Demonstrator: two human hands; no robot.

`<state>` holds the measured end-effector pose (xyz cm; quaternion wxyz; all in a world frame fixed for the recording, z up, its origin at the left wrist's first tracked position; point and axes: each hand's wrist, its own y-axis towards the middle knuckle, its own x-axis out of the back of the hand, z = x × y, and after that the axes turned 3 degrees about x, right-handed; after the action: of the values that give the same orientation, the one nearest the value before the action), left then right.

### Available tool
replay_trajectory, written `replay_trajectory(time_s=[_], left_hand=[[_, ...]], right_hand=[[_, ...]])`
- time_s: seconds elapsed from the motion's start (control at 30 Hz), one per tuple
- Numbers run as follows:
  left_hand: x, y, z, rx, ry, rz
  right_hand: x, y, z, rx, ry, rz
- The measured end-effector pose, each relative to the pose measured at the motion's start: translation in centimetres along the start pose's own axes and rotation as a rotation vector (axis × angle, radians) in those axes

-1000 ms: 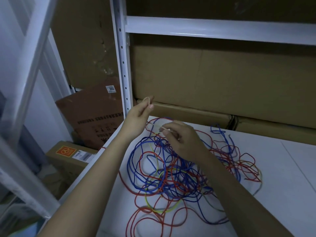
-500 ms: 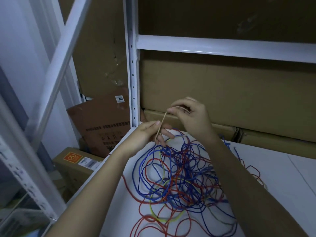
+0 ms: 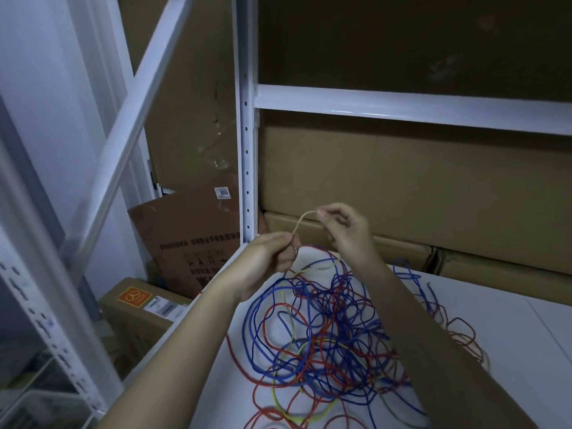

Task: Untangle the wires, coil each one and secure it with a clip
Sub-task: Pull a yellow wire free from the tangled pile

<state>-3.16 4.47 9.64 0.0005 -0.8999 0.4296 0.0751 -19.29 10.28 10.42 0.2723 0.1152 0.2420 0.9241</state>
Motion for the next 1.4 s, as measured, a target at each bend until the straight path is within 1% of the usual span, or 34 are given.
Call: replay_trajectory(time_s=[0.1,0.23,0.3,0.43,0.53,0.63,0.7,0.77,0.83,0.93,1.0,1.13,1.2,1.27,1.4], left_hand=[[-0.2,0.6,-0.2,0.012,-0.048,-0.050],[-0.3,1.4,-0.2,0.010,-0.170,-0.042],[-0.5,1.8,-0.4,-0.010,-0.229,-0.036],[-1.1,2.6,-1.0,-0.043,-0.358,0.010],[-1.3,3.1,-1.0,-0.056,-0.332,0.011],[-1.1,3.4,-0.8,-0.063,-0.307,-0.039],[-0.7,3.6,-0.7,-0.071,-0.359,-0.081],[-0.3,3.9,-0.7,-0.078,-0.432,-0.093],[-0.1,3.9,-0.7,-0.095,-0.495,-0.083],[0.1,4.0,-0.6,-0.157,-0.519,-0.095],[0.5,4.3,-0.8,-0.205,-0.506,-0.137],[0.7,4.7,-1.6,-0.258,-0.486,-0.191],[0.4,4.6,-1.7,-0.266,-0.406,-0.180],[0.3,4.5,-1.5,-0.279,-0.285,-0.192],[0.7,4.3,-0.9,-0.331,0.033,-0.258]], right_hand=[[-0.3,-0.7,-0.4,0.017,-0.023,0.010],[-0.7,-1.2,-1.5,-0.020,-0.009,-0.024],[-0.6,-1.6,-2.0,-0.029,-0.049,-0.030],[-0.5,-2.5,-2.5,-0.041,-0.107,0.048],[0.1,-2.1,-2.1,-0.129,0.003,0.022],[0.7,-2.1,-1.6,-0.245,0.229,-0.042],[0.3,-2.7,-1.6,-0.305,0.335,-0.036],[-0.3,-3.2,-2.2,-0.327,0.382,-0.041],[-0.8,-3.5,-2.7,-0.290,0.317,-0.041],[-1.3,-3.6,-3.2,-0.159,0.011,0.019],[-1.5,-3.9,-3.6,-0.085,-0.161,0.085],[-2.0,-4.5,-3.6,-0.025,-0.331,0.279],[-2.2,-4.4,-3.2,-0.001,-0.436,0.358],[-2.3,-4.2,-3.0,0.052,-0.511,0.400],[-2.2,-4.2,-2.8,0.097,-0.527,0.442]])
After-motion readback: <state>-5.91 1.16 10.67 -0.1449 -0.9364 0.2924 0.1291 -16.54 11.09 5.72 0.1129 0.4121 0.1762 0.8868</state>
